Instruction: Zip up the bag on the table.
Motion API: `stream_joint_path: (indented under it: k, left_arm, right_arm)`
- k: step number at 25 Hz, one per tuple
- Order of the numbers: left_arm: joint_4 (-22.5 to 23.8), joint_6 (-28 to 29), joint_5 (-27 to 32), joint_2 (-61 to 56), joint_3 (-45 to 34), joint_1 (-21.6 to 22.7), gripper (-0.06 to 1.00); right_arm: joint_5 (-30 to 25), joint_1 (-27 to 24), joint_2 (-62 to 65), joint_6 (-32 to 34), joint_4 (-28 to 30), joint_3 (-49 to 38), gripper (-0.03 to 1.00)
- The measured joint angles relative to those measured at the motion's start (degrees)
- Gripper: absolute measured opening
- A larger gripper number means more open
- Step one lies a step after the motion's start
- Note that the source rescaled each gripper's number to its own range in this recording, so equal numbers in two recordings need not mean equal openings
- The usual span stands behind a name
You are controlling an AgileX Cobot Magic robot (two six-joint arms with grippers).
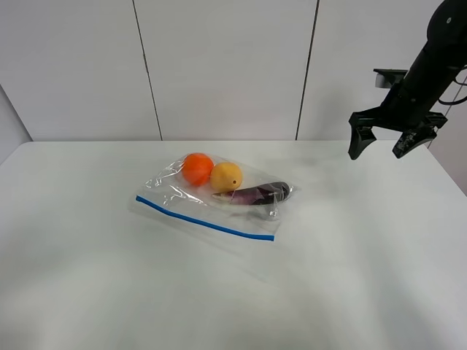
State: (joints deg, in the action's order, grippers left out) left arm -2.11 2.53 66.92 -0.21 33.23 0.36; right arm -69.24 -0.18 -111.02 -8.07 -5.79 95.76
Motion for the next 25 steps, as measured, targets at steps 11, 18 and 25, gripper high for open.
stream_joint_path:
  k: [11,18,25]
  left_arm:
    - [0.04,0.00,0.00,0.00,0.00,0.00,0.95]
    - [0.04,0.00,0.00,0.00,0.00,0.00,0.95]
    - [0.04,0.00,0.00,0.00,0.00,0.00,0.95]
  right_arm:
    - [-0.13,0.00,13.85,2.50,2.18,-8.66,0.97]
    - [-0.13,0.00,34.01,3.53,1.80,-26.52,0.97]
    - [3.64,0.00,57.72,4.00,0.84,-50.84,0.97]
